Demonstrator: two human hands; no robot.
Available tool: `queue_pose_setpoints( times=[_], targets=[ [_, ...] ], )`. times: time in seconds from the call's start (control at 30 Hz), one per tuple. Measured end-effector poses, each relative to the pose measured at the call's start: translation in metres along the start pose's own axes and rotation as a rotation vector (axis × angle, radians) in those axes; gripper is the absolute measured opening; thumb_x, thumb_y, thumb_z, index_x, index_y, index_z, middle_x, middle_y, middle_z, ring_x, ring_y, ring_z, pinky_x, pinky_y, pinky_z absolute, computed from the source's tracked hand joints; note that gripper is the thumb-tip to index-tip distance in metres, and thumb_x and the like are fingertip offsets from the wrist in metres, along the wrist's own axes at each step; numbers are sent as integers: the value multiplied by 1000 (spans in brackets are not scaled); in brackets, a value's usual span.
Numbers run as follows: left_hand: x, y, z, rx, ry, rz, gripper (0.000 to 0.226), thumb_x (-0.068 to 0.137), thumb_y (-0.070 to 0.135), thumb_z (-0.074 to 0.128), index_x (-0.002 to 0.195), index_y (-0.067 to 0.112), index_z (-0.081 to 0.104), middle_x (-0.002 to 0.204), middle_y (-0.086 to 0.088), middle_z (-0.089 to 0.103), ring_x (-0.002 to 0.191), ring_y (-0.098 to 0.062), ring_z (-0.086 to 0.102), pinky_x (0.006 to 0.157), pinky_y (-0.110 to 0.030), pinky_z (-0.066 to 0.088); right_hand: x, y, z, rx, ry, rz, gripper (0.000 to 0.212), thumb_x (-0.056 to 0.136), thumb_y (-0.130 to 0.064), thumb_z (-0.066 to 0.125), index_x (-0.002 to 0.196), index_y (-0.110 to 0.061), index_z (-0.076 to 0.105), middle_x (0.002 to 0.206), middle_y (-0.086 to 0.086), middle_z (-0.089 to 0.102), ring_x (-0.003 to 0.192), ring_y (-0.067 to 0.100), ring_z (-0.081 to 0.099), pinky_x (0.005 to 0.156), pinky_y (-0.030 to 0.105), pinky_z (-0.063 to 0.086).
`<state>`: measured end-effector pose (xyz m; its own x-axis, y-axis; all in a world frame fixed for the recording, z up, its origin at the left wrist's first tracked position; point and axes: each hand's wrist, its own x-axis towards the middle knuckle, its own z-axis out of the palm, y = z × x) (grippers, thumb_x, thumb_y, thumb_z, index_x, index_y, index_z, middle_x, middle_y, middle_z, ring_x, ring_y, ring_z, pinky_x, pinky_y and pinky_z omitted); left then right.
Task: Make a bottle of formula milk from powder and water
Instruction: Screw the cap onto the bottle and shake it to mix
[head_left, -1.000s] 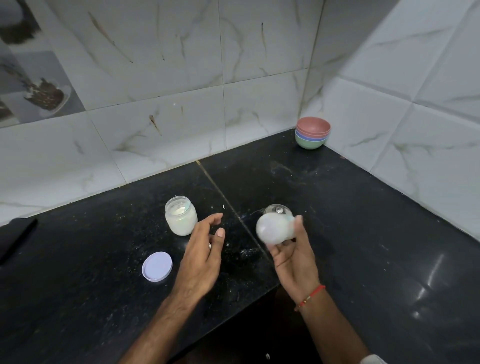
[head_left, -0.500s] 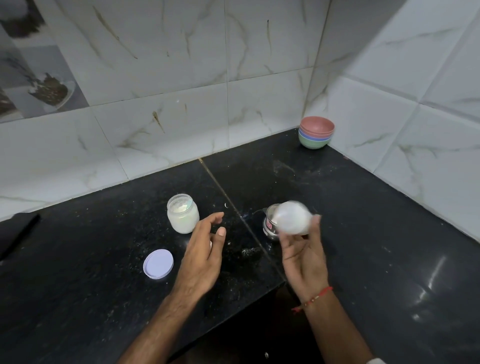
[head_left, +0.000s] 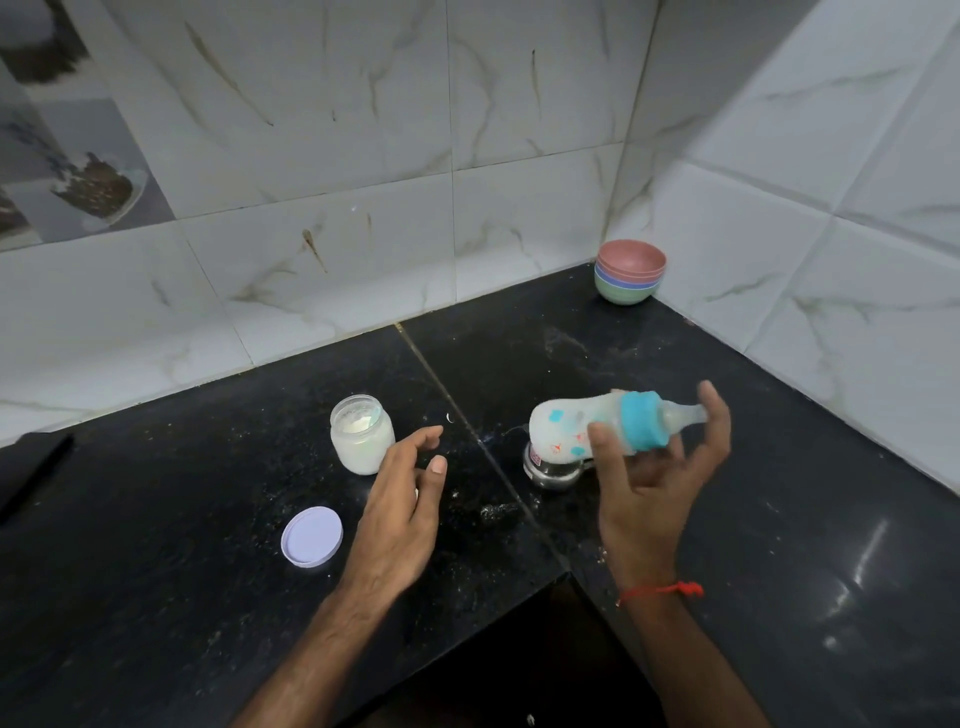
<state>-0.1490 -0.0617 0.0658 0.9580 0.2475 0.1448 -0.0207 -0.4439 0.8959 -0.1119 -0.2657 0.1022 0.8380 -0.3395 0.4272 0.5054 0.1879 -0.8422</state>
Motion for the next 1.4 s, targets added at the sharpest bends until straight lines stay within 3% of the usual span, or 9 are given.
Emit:
queue_pose_setpoints(
  times=[0.07, 0.17, 0.33, 0.47, 0.63, 0.8, 1.0, 1.27, 1.4],
  targets=[
    [1, -1, 0, 1, -1, -3, 33, 108, 31, 49, 141, 36, 52, 137, 23, 57, 106, 2, 60, 101, -38, 52, 0, 18, -6, -286, -179, -212, 84, 82, -5, 82, 144, -39, 36, 144, -2, 53, 128, 27, 59, 105, 42, 52],
    [1, -2, 1, 9, -20, 2, 35, 108, 33, 49, 142, 35, 51, 137, 25, 56, 105, 2, 60, 99, -39, 53, -2, 26, -6, -491, -469, -80, 84, 83, -21, 86, 145, -51, 38, 146, -33, 45, 129, 12, 58, 102, 45, 55],
    [4, -6, -3, 11, -2, 5, 33, 108, 32, 49, 141, 37, 51, 135, 25, 57, 106, 1, 60, 99, -35, 51, -6, 11, 2, -314, -198, -371, 86, 79, 0, 85, 143, -34, 38, 144, -9, 52, 125, 31, 61, 104, 46, 53],
    [4, -8, -5, 22, -24, 12, 34, 108, 37, 48, 142, 36, 51, 136, 25, 56, 108, 3, 60, 96, -31, 50, 0, 23, -1, -539, -453, -49, 83, 83, -22, 85, 143, -54, 37, 143, -32, 47, 128, 11, 58, 103, 42, 55],
    [6, -13, -5, 4, -22, 2, 33, 109, 35, 49, 141, 37, 51, 135, 28, 55, 108, 3, 60, 95, -30, 50, -2, -3, 24, -216, -147, -320, 85, 82, 0, 82, 144, -39, 38, 144, -11, 50, 127, 28, 60, 102, 40, 55],
    [8, -10, -5, 15, -48, 19, 33, 108, 34, 50, 141, 39, 51, 134, 30, 54, 109, 4, 59, 95, -29, 50, -8, 54, 15, -573, -610, 87, 78, 88, -26, 81, 146, -52, 36, 144, -26, 49, 134, 1, 50, 111, 44, 47],
    [10, -30, -13, -4, -6, -14, 35, 108, 32, 50, 143, 34, 52, 133, 26, 56, 109, 0, 60, 94, -26, 49, 0, 63, 12, -429, -497, 255, 85, 83, -18, 85, 147, -49, 37, 136, -17, 55, 119, 18, 66, 101, 43, 57],
    [4, -41, -19, -8, 41, -19, 33, 97, 58, 43, 129, 53, 52, 131, 29, 57, 108, -1, 63, 90, -26, 52, 65, 90, 46, -772, -602, 213, 79, 73, -45, 82, 138, -46, 36, 121, 3, 66, 104, 23, 68, 94, 46, 58],
    [4, -43, -25, -10, 70, -18, 26, 98, 59, 44, 122, 60, 53, 131, 29, 57, 110, -5, 65, 90, -26, 52, 105, 122, 74, -811, -629, 224, 74, 82, -21, 84, 136, -34, 36, 124, 5, 58, 104, 23, 62, 93, 35, 53]
  ],
)
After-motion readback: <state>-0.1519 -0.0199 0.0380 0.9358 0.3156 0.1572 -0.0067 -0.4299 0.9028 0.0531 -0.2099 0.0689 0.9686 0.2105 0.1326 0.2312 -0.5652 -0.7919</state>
